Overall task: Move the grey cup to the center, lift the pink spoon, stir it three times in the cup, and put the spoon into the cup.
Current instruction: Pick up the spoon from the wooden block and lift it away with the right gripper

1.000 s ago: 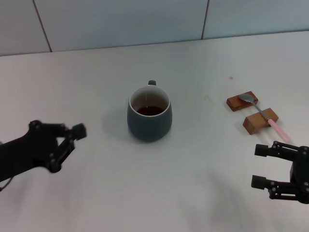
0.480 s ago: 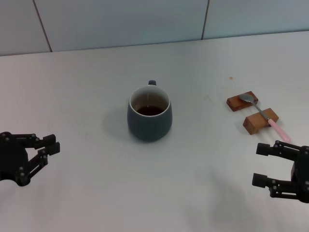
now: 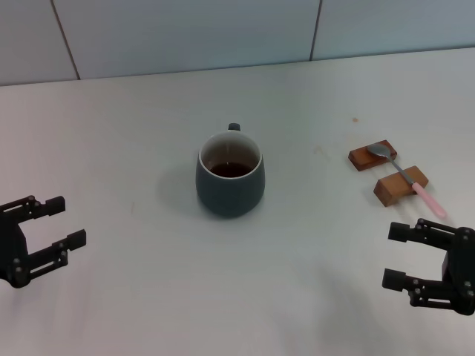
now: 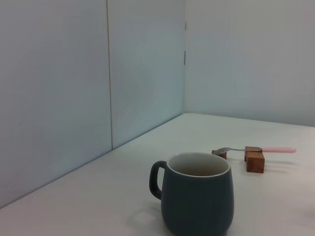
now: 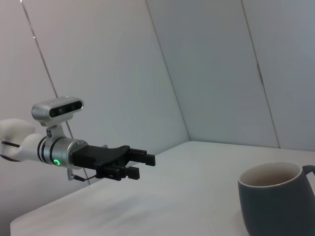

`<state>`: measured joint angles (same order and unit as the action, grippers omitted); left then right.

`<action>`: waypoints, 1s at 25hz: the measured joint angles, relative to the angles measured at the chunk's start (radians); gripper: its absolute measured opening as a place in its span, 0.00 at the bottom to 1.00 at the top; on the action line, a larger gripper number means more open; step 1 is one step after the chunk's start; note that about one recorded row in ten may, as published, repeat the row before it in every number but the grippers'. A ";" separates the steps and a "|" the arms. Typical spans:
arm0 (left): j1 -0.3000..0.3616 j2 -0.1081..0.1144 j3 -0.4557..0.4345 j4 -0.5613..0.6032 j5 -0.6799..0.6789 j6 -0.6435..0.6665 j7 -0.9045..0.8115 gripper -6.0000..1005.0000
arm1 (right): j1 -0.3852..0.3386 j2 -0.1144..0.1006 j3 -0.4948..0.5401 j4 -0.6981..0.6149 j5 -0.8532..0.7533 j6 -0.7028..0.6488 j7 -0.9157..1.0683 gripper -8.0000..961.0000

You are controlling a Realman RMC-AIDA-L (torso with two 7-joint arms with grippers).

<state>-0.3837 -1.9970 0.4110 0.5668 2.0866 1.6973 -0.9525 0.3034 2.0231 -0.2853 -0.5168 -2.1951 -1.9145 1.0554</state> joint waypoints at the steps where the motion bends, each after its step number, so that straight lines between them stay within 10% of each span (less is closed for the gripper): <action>1: 0.000 0.001 0.000 -0.001 0.000 0.000 0.001 0.47 | 0.000 0.000 0.000 0.000 0.000 0.000 0.000 0.84; 11: -0.001 -0.001 -0.002 0.001 -0.002 -0.001 -0.001 0.71 | -0.013 0.010 0.085 0.141 0.007 -0.017 -0.014 0.84; 25: -0.001 0.003 -0.068 0.002 -0.030 0.005 0.004 0.82 | -0.207 0.059 0.689 0.494 0.011 -0.054 0.380 0.84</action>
<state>-0.3849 -1.9944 0.3434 0.5691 2.0563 1.7022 -0.9487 0.0968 2.0824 0.4037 -0.0224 -2.1842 -1.9681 1.4355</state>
